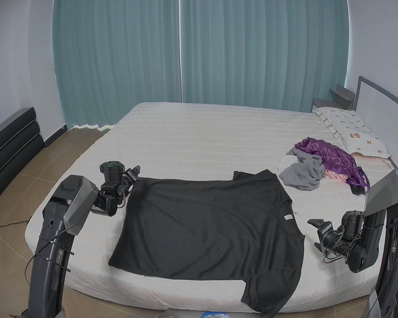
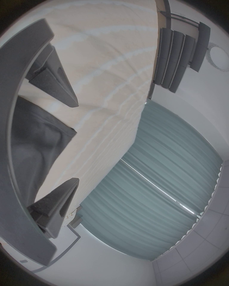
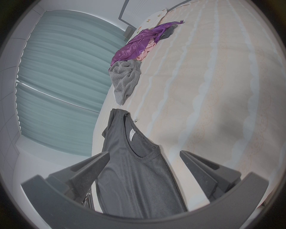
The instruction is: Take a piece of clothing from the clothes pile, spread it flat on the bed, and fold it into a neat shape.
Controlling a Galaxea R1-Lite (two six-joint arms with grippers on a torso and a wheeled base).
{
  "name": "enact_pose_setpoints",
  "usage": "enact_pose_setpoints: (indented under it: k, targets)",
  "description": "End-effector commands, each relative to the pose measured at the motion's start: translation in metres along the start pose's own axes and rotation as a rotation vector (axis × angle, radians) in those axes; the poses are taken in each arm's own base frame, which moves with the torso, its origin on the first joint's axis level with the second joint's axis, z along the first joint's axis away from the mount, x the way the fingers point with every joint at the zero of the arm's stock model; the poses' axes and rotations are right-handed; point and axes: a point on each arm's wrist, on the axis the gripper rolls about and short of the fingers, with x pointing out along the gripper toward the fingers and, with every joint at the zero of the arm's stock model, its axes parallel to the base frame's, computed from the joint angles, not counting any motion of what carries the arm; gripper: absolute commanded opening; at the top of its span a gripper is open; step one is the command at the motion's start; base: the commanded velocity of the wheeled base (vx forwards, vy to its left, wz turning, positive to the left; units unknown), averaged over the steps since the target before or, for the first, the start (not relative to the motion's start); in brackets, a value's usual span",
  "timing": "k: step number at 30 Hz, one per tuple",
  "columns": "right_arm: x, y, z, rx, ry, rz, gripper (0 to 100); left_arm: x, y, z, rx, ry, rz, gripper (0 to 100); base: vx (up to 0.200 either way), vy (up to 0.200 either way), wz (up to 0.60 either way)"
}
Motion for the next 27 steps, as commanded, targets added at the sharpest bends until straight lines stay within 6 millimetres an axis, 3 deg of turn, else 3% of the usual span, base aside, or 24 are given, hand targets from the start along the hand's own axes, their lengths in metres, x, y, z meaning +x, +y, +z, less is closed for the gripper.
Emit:
enact_pose_setpoints:
  k: [1, 7, 8, 9, 11, 15, 21, 27]
  targets:
    - [0.000, 0.001, 0.000, -0.002, -0.004, 0.014, 100, -0.086, -0.033, 0.050, -0.083, 0.073, -0.038, 100, 0.000, 0.000, 0.00]
    - [-0.003, 0.002, -0.005, -0.014, 0.014, 0.010, 100, -0.163, -0.030, 0.052, -0.087, 0.171, -0.090, 100, 0.000, 0.000, 0.00]
    - [-0.003, 0.002, -0.005, -0.016, 0.016, 0.009, 100, -0.165, -0.029, 0.051, -0.087, 0.176, -0.089, 100, 0.000, 0.000, 0.00]
    - [-0.007, 0.005, -0.008, -0.024, 0.021, 0.015, 100, -0.189, -0.025, 0.046, -0.087, 0.238, -0.084, 100, 0.000, 0.000, 0.00]
    - [-0.011, 0.010, -0.009, -0.032, 0.024, 0.033, 100, -0.208, -0.018, 0.037, -0.094, 0.307, -0.072, 100, 0.000, 0.000, 0.00]
    - [-0.019, 0.017, -0.013, -0.048, 0.038, 0.055, 100, -0.223, -0.007, 0.020, -0.127, 0.384, -0.028, 100, 0.000, 0.000, 0.00]
    - [-0.021, 0.027, -0.039, -0.227, 0.118, 0.087, 100, -0.242, 0.006, 0.002, -0.168, 0.464, 0.044, 100, 0.000, 0.000, 0.00]
    - [-0.020, 0.036, -0.052, -0.341, 0.153, 0.133, 100, -0.253, 0.011, -0.010, -0.160, 0.500, 0.058, 100, -0.200, 0.000, 0.00]
